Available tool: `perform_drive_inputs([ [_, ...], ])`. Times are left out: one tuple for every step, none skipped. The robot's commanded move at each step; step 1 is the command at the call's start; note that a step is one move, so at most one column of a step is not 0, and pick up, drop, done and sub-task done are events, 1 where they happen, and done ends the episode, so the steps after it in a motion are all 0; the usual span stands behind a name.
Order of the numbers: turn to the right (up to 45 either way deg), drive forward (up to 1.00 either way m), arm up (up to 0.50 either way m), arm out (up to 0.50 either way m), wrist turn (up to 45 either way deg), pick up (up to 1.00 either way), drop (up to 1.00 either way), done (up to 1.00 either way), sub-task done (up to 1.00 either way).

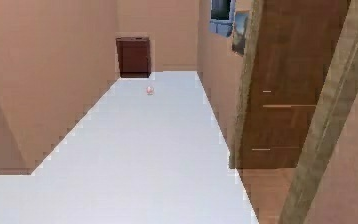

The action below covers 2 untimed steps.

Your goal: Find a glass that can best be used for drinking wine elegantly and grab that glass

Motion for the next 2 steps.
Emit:
perform_drive_inputs([
  [0.0,1.0,0.0,0.0,0.0,0.0,0.0,0.0,0.0],
  [24.0,0.0,0.0,0.0,0.0,0.0,0.0,0.0,0.0],
])
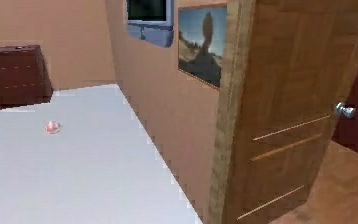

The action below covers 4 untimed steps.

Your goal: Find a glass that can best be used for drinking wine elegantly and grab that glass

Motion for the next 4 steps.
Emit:
perform_drive_inputs([
  [0.0,0.1,0.0,0.0,0.0,0.0,0.0,0.0,0.0],
  [45.0,0.0,0.0,0.0,0.0,0.0,0.0,0.0,0.0],
  [15.0,0.0,0.0,0.0,0.0,0.0,0.0,0.0,0.0],
  [0.0,0.3,0.0,0.0,0.0,0.0,0.0,0.0,0.0],
])
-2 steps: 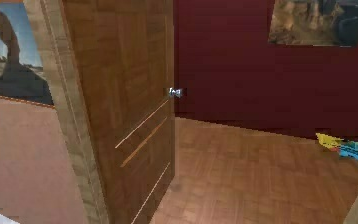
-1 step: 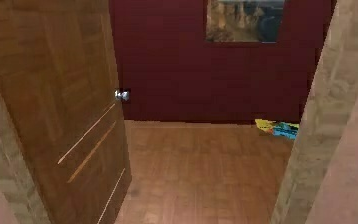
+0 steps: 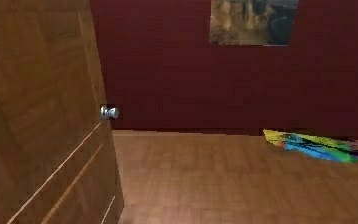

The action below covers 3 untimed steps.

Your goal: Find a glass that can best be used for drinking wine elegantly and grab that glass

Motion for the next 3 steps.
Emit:
perform_drive_inputs([
  [0.0,1.0,0.0,0.0,0.0,0.0,0.0,0.0,0.0],
  [-3.0,0.0,0.0,0.0,0.0,0.0,0.0,0.0,0.0],
  [0.0,0.35,0.0,0.0,0.0,0.0,0.0,0.0,0.0],
])
